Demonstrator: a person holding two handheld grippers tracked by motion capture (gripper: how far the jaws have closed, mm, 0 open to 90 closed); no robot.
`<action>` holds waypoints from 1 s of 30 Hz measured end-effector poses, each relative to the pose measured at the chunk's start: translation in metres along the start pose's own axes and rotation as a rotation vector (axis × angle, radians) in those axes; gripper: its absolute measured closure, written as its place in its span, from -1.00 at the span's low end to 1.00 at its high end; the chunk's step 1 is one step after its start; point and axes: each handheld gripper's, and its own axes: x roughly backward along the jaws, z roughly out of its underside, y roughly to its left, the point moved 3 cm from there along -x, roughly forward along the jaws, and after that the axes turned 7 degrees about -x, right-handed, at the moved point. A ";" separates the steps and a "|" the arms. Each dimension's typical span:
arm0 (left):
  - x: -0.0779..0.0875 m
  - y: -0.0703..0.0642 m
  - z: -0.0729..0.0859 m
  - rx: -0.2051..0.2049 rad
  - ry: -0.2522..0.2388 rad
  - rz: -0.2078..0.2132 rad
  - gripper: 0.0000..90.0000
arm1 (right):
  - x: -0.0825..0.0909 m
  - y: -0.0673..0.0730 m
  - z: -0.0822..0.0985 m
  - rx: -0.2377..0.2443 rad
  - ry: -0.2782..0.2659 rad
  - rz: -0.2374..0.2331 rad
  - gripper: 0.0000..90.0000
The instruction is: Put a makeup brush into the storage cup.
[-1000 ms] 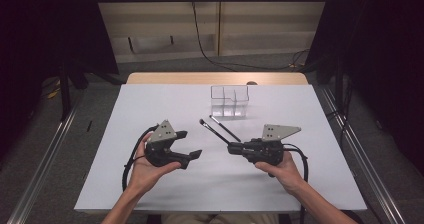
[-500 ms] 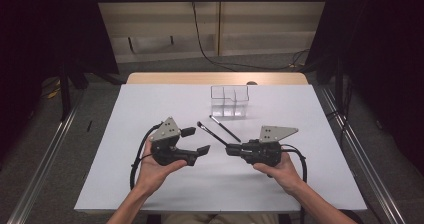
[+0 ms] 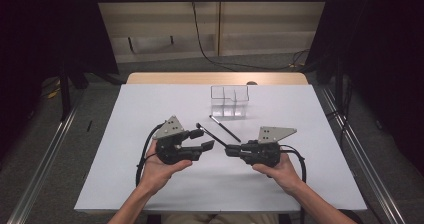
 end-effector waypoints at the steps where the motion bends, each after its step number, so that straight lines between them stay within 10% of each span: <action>1: -0.001 0.001 -0.001 0.016 -0.007 0.009 0.10 | 0.000 0.000 0.000 0.000 0.001 0.000 0.87; 30: 0.001 0.003 -0.003 0.128 -0.064 0.137 0.72 | -0.014 0.009 0.007 0.026 0.047 -0.032 0.86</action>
